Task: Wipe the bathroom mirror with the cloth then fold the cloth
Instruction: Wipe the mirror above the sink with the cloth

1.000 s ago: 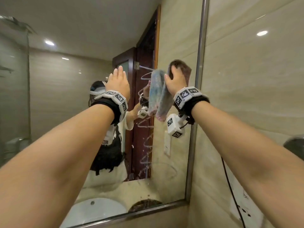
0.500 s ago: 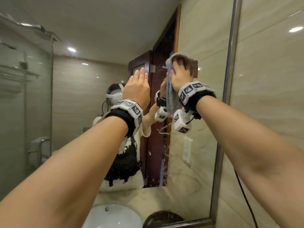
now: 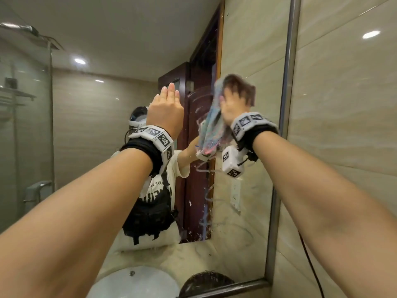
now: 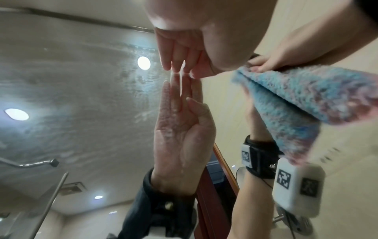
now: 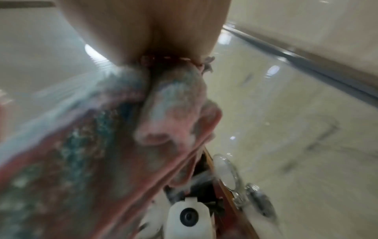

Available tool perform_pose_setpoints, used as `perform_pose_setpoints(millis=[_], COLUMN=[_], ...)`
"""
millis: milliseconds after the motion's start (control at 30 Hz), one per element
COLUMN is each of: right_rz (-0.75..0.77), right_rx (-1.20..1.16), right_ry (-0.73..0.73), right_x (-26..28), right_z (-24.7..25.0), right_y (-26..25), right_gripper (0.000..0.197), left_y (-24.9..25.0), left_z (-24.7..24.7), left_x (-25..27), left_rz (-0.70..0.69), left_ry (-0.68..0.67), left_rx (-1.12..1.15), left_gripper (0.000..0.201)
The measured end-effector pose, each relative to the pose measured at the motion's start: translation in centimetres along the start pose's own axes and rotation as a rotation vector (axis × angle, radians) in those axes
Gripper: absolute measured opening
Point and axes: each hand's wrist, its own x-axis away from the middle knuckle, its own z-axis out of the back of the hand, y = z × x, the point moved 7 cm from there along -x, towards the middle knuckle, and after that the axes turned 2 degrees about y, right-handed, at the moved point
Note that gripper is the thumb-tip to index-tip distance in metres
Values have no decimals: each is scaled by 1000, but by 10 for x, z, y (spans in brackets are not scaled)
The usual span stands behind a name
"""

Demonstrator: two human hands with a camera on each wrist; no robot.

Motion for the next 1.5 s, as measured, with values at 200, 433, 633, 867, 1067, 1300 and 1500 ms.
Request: perform_pose_setpoints(millis=[200, 433, 633, 867, 1067, 1300, 1500], right_rz=[-175, 99, 292, 463, 343, 176, 230], right_rx=[72, 95, 272, 403, 313, 279, 370], right_ry=[18, -37, -120, -203, -191, -113, -194], right_x=[7, 18, 19, 78, 49, 33, 86], right_z=[9, 1, -17, -54, -38, -27, -68], right_y=[52, -22, -63, -45, -38, -30, -3], right_gripper=[55, 57, 61, 59, 63, 66, 68], left_y=[4, 3, 1, 1, 9, 40, 35], left_z=[-1, 3, 0, 2, -7, -30, -42], left_x=[-1, -3, -1, 1, 33, 66, 76], left_rz=[27, 57, 28, 57, 40, 119, 121], left_ry=[48, 87, 3, 18, 5, -102, -142], left_rx=[-4, 46, 39, 58, 46, 98, 69], left_gripper=[49, 43, 48, 50, 58, 61, 59])
